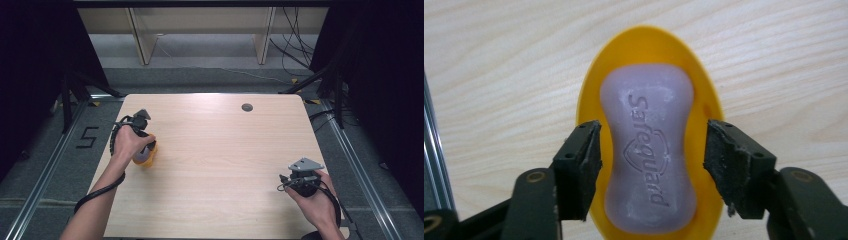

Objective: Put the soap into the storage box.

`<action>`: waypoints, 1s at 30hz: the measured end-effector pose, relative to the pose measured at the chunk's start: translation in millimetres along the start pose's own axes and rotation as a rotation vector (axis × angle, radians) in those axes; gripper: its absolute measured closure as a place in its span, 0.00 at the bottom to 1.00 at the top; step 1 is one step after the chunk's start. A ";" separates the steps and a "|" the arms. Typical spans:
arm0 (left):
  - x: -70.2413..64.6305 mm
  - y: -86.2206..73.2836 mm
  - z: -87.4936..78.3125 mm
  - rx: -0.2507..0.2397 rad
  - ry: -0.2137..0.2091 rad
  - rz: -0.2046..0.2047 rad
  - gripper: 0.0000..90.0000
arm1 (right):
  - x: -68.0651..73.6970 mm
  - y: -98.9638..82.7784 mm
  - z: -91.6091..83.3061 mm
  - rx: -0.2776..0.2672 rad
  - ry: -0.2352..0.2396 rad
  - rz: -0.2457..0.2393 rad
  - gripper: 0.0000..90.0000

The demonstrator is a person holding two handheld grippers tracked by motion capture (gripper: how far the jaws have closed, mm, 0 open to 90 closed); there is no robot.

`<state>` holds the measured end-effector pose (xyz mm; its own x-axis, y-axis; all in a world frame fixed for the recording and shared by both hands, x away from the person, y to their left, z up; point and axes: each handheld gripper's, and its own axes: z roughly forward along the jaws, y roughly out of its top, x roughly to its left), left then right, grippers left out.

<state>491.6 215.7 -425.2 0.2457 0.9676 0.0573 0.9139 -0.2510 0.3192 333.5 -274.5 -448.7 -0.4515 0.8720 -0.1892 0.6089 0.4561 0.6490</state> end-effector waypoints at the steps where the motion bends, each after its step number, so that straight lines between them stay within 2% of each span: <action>1: -0.2 -1.1 -2.3 -0.015 0.003 0.002 0.39 | 0.1 0.0 0.1 0.000 0.000 -0.001 0.57; 10: 1.4 -16.2 -20.0 -0.110 -0.014 0.024 0.32 | 0.1 0.1 0.1 0.000 -0.001 0.001 0.57; 13: 2.2 -23.0 -25.6 -0.177 -0.004 0.023 0.30 | 0.2 0.1 0.1 0.000 -0.001 0.000 0.57; 16: 2.0 -30.2 -32.1 -0.232 -0.021 0.009 0.30 | 0.1 0.1 0.0 0.000 -0.002 0.001 0.57; 26: 0.3 -61.5 -41.3 -0.312 -0.034 0.048 0.30 | 0.1 0.1 0.0 0.000 -0.002 0.002 0.57; 29: 0.2 -71.3 -42.6 -0.354 -0.047 0.054 0.30 | 0.1 0.0 0.0 0.001 -0.002 0.004 0.57; 30: 0.1 -74.6 -43.1 -0.364 -0.040 0.059 0.30 | 0.1 0.0 0.0 0.001 -0.002 0.003 0.57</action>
<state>409.4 235.7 -408.3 0.3135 0.9482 0.0511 0.7245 -0.2736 0.6326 333.4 -274.4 -448.7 -0.4482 0.8738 -0.1890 0.6110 0.4537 0.6488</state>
